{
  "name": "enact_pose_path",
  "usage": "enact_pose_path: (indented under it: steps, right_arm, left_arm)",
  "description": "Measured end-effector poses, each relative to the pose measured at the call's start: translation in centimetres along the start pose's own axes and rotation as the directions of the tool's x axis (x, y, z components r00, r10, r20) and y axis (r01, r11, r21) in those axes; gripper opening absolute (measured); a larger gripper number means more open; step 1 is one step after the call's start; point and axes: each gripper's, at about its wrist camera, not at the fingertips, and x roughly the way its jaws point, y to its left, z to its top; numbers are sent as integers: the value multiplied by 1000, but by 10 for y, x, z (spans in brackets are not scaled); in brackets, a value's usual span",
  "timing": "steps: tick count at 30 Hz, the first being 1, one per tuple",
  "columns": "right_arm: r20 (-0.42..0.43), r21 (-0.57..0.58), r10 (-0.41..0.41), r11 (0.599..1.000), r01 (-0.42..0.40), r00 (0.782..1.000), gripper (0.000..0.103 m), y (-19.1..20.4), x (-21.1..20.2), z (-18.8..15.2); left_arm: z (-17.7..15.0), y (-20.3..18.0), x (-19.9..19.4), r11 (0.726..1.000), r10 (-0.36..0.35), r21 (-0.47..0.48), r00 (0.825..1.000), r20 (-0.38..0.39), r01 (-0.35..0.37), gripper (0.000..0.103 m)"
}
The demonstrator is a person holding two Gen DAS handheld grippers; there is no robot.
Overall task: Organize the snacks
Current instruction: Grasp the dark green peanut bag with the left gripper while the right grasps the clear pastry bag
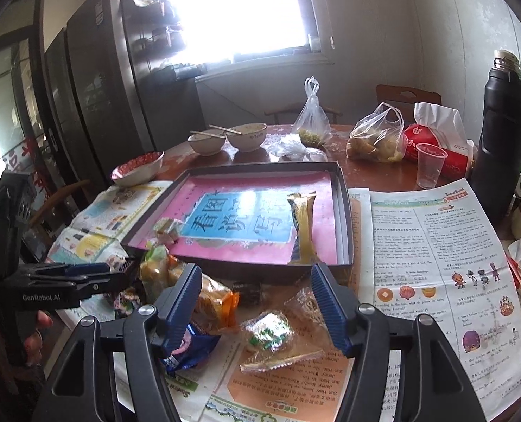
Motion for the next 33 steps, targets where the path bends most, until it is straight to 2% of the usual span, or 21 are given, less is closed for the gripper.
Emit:
enact_pose_path:
  steps: [13, 25, 33]
  right_arm:
    - [-98, -72, -12, 997, 4, 995, 64, 2, 25, -20]
    - [-139, -129, -53, 991, 35, 989, 64, 5, 38, -33]
    - [-169, -166, -70, 985, 42, 983, 54, 10, 42, -41]
  left_arm:
    - [-17, 4, 11, 1000, 10, -21, 998, -64, -11, 65]
    - [-30, 3, 20, 999, -15, -30, 994, -105, 12, 65]
    - [-30, 4, 21, 1000, 0, -26, 994, -108, -3, 65]
